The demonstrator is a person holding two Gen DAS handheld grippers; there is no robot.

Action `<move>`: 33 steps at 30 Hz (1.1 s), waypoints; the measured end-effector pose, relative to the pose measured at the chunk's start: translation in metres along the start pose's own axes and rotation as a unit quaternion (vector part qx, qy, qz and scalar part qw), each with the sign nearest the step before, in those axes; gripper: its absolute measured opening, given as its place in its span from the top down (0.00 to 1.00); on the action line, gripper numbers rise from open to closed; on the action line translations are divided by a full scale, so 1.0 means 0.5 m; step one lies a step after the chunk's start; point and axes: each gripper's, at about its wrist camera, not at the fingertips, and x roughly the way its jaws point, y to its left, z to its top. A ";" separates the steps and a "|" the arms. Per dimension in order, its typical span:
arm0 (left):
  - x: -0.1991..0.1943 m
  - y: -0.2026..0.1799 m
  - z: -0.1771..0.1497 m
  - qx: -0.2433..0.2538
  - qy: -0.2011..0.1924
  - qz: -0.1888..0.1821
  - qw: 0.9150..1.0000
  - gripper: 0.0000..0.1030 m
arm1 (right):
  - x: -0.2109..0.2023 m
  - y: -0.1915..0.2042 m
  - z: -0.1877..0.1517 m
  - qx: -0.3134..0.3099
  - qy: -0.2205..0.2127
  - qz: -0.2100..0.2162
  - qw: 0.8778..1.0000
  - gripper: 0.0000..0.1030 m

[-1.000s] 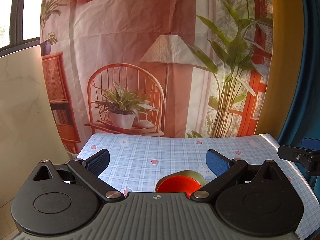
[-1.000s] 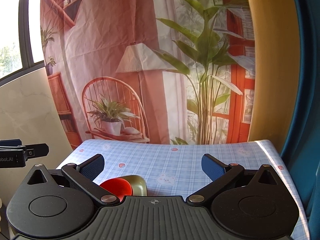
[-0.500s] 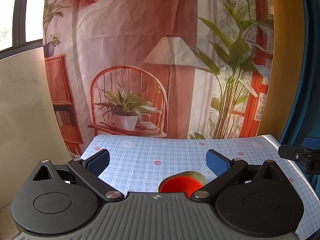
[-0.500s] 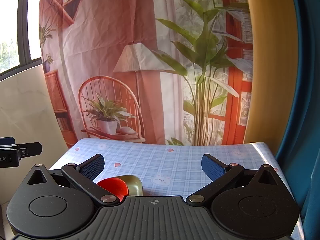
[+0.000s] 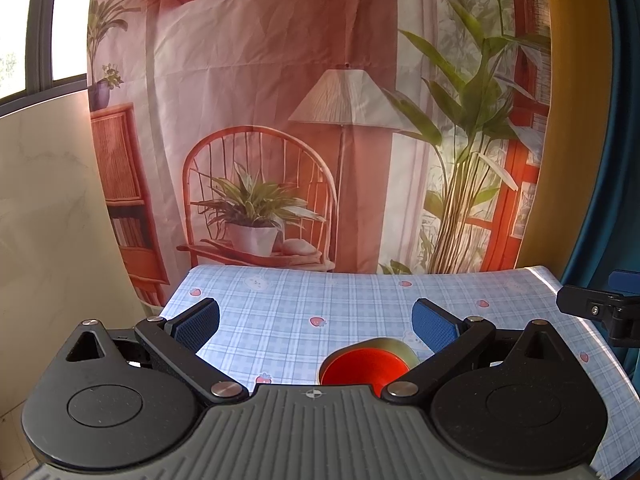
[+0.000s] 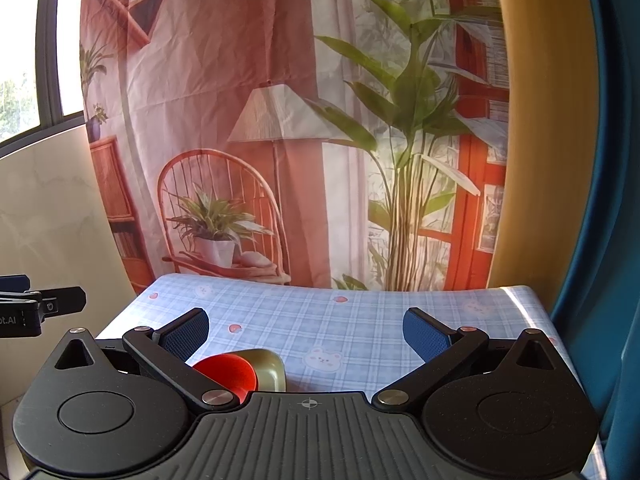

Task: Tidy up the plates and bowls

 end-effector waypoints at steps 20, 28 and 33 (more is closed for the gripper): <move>0.004 -0.001 -0.002 0.001 0.005 0.000 1.000 0.00 | 0.009 0.001 -0.004 0.000 0.006 0.000 1.000 0.00; 0.008 0.003 -0.003 -0.002 0.007 -0.003 1.000 0.00 | 0.014 0.000 -0.004 0.000 0.007 -0.001 1.000 0.00; 0.008 0.003 -0.004 -0.001 0.005 -0.002 1.000 0.00 | 0.017 0.001 -0.007 0.001 0.010 -0.002 1.000 0.00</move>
